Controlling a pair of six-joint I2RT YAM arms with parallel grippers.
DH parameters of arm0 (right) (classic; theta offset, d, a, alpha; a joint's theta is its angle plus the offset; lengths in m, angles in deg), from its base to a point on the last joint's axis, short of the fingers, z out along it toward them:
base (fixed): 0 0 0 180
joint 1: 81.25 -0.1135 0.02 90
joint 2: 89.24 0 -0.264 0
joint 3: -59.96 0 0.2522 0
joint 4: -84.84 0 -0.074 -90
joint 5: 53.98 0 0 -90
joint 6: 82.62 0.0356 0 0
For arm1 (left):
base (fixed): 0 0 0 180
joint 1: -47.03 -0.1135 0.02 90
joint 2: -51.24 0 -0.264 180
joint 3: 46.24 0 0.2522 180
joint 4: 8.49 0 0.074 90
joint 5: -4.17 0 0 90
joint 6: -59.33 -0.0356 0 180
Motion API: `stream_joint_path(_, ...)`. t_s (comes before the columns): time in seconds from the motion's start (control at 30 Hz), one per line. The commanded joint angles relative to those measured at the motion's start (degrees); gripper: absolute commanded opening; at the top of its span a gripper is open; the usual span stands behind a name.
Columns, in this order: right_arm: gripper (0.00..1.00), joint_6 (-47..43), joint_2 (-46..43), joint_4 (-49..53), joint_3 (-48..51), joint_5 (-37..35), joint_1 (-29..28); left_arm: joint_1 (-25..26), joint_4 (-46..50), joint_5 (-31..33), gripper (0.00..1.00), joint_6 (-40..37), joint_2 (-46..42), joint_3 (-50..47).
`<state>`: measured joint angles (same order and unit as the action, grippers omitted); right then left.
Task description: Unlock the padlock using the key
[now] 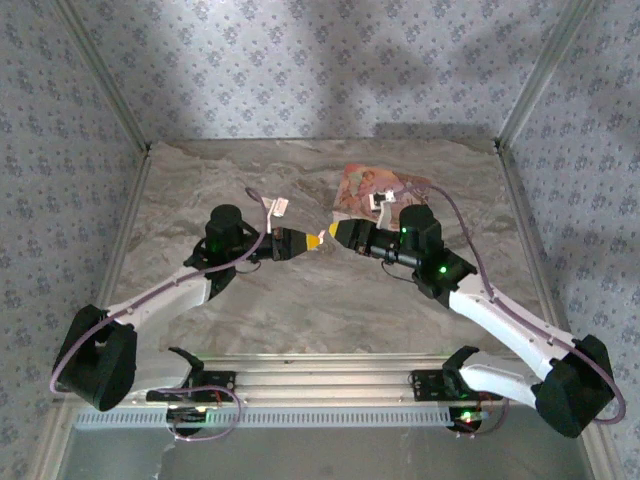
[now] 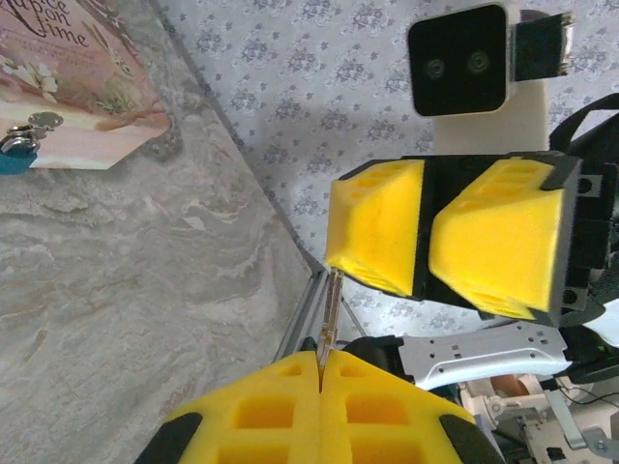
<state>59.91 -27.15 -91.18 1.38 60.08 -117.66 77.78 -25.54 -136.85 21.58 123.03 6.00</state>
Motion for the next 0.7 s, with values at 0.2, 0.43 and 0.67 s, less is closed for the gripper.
stream_joint_path(0.2, 0.27, 0.8, 1.2, -8.8, 0.7, 4.5, 0.1, -0.1, -6.3, -3.8, 0.00, 2.6, 0.1, 0.5)
stream_joint_path(0.43, 0.21, 0.6, 1.2, -8.7, 1.0, 4.7, 0.0, -0.1, -6.9, -4.3, 0.00, 3.2, 0.1, 0.8)
stream_joint_path(0.67, 0.23, 0.4, 1.5, -7.6, 1.1, 4.5, -0.2, 0.1, -7.0, -4.3, 0.00, 3.3, -0.1, 1.1)
